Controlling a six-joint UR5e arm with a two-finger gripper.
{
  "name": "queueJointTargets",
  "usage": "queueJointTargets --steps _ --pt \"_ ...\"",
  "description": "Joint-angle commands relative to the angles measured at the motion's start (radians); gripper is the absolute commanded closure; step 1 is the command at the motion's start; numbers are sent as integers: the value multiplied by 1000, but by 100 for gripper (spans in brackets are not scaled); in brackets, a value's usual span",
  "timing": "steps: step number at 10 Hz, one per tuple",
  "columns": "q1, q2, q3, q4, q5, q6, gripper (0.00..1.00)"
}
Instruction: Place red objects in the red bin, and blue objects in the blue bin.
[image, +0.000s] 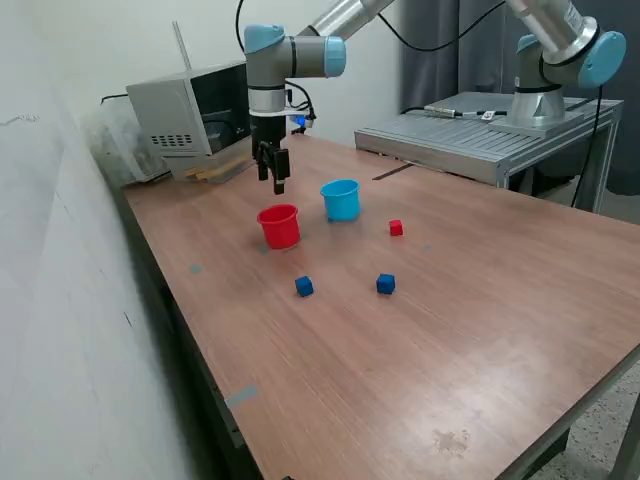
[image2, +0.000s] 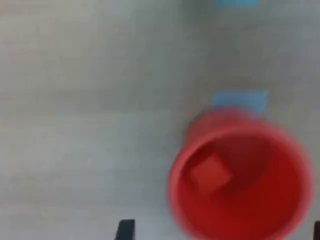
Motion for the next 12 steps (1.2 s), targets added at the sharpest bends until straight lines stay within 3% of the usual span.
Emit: queueJointTargets --steps 1,2,4,8,10,12 --pt "48 -211 247 53 3 16 0" --pt "50 -284 347 53 4 16 0" --pt "53 -332 452 38 4 -37 0" --pt "74 -406 563 27 6 -739 0" --pt "94 -408 567 37 3 -936 0" --pt "143 -408 605 24 6 -1035 0"
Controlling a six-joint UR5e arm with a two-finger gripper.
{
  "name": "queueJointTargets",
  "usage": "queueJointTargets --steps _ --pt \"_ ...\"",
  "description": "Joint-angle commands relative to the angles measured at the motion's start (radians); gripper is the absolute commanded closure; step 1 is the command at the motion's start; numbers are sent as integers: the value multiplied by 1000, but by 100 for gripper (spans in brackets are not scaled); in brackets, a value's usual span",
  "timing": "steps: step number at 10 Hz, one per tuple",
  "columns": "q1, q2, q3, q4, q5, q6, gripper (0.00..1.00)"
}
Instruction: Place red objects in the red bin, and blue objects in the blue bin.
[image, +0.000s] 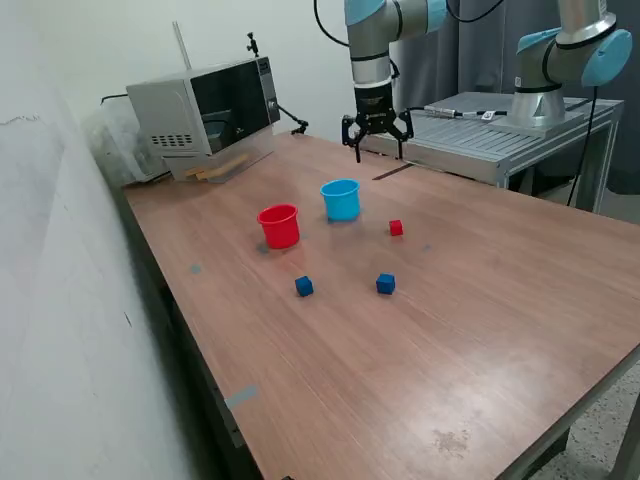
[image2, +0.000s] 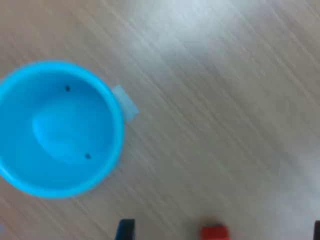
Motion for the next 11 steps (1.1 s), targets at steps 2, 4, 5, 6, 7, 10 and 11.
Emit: queueJointTargets --steps 2,4,5,6,7,10,11 --pt "92 -12 49 -13 85 -209 0" --pt "100 -23 46 -30 191 -209 0" --pt "98 -16 46 -45 211 -209 0" --pt "89 16 51 -76 228 -207 0" --pt "83 39 64 -112 271 -207 0" --pt "54 107 62 -163 291 -201 0" --pt "43 116 60 -165 291 -200 0"
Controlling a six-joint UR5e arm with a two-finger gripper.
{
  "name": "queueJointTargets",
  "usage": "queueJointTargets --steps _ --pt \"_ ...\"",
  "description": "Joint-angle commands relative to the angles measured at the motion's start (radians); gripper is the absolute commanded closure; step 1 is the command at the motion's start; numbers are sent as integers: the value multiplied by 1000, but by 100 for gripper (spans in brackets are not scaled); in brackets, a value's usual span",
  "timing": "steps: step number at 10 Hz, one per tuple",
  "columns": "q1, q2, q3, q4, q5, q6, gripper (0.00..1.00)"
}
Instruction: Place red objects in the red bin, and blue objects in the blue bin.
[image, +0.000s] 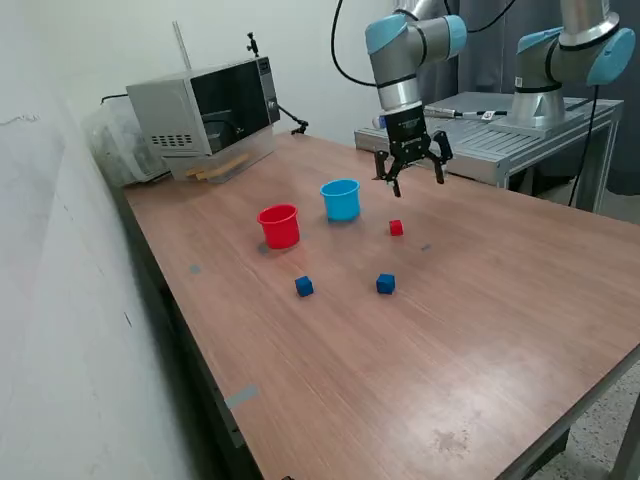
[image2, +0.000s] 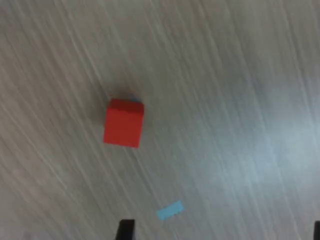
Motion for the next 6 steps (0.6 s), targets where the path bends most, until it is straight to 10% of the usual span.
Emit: queueJointTargets --steps 1,6 --pt "-29 69 -4 -39 17 5 0" --pt "-29 116 -16 -82 -93 16 0"
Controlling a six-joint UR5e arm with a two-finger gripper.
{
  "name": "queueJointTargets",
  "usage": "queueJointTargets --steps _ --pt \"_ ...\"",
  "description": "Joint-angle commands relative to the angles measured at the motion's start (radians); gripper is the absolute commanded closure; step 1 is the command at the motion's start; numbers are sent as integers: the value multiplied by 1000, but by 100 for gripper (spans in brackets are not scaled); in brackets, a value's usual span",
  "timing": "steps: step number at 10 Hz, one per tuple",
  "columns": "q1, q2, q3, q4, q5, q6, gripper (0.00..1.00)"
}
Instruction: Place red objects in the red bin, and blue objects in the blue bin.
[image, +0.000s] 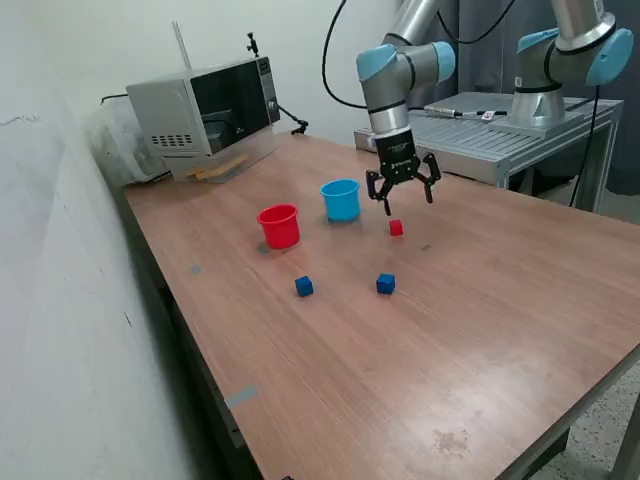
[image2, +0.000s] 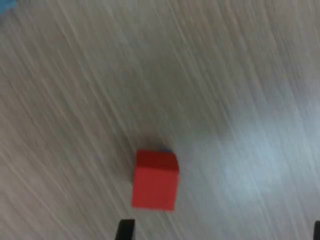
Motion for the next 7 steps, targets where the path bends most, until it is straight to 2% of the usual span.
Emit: queueJointTargets --steps 1,2,3,7 --pt "-1 40 -13 -18 -67 24 0" --pt "-1 51 -18 -32 -91 40 0" --pt "2 60 -18 -47 -99 50 0" --pt "12 91 -49 -58 -94 101 0"
